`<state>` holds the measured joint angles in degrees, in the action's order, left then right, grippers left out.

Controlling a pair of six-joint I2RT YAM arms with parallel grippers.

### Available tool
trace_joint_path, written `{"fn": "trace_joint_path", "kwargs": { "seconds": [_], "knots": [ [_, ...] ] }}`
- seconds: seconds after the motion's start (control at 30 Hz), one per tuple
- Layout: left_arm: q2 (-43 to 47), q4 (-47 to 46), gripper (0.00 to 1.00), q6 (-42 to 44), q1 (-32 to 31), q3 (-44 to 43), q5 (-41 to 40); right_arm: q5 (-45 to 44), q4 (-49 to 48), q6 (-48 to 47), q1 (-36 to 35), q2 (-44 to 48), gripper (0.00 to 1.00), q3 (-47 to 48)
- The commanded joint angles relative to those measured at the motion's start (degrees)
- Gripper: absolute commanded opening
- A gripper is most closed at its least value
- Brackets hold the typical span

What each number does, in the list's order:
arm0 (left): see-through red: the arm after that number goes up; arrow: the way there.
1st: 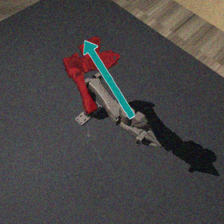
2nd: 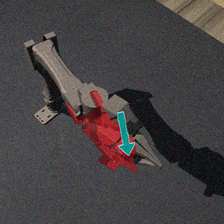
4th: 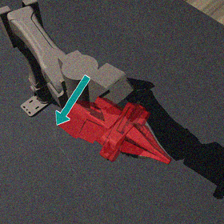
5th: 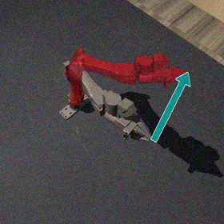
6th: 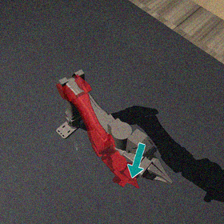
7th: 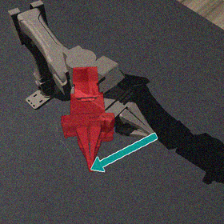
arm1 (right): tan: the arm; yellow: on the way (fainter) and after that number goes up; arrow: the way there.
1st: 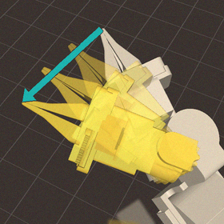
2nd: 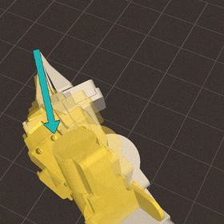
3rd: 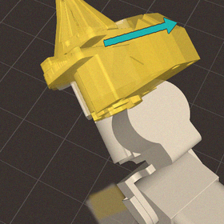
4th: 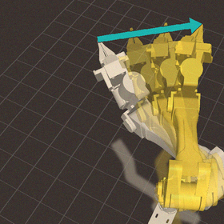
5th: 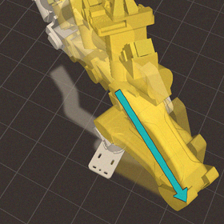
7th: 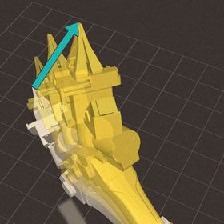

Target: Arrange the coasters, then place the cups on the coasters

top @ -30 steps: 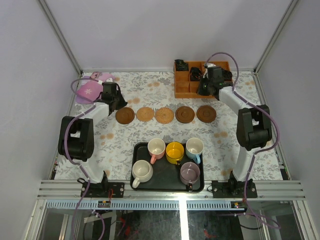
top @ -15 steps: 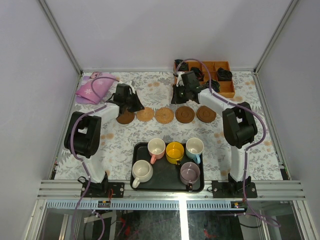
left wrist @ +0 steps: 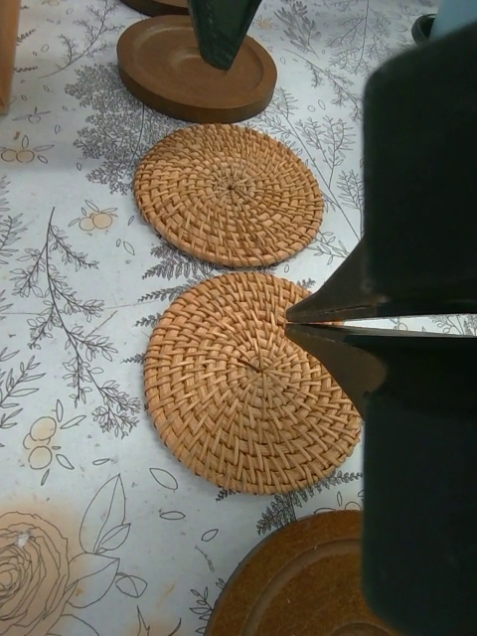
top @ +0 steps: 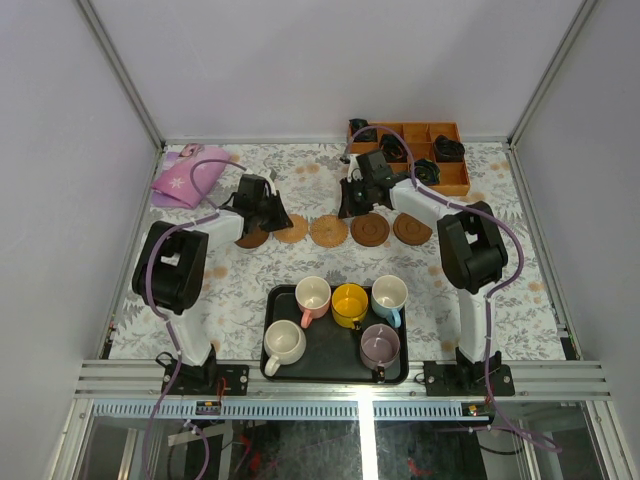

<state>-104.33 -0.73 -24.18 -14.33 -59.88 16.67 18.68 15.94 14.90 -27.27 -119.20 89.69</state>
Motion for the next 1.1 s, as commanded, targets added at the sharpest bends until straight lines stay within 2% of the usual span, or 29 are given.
{"fn": "trace_joint_path", "kwargs": {
  "seconds": [0.0,0.5,1.07],
  "knots": [
    [-1.4,-2.3,0.01,1.1,-0.4,0.7,-1.0,1.5,-0.2,-0.5,-0.8,0.1,0.00,2.6],
    [-3.8,-0.1,0.05,0.6,-0.4,0.5,-3.0,1.7,-0.7,-0.1,-0.9,0.3,0.00,2.4],
    [-1.1,3.0,0.05,2.7,-0.5,1.7,-2.7,1.1,-1.4,0.3,-0.9,1.1,0.00,1.7]
  ]
}}
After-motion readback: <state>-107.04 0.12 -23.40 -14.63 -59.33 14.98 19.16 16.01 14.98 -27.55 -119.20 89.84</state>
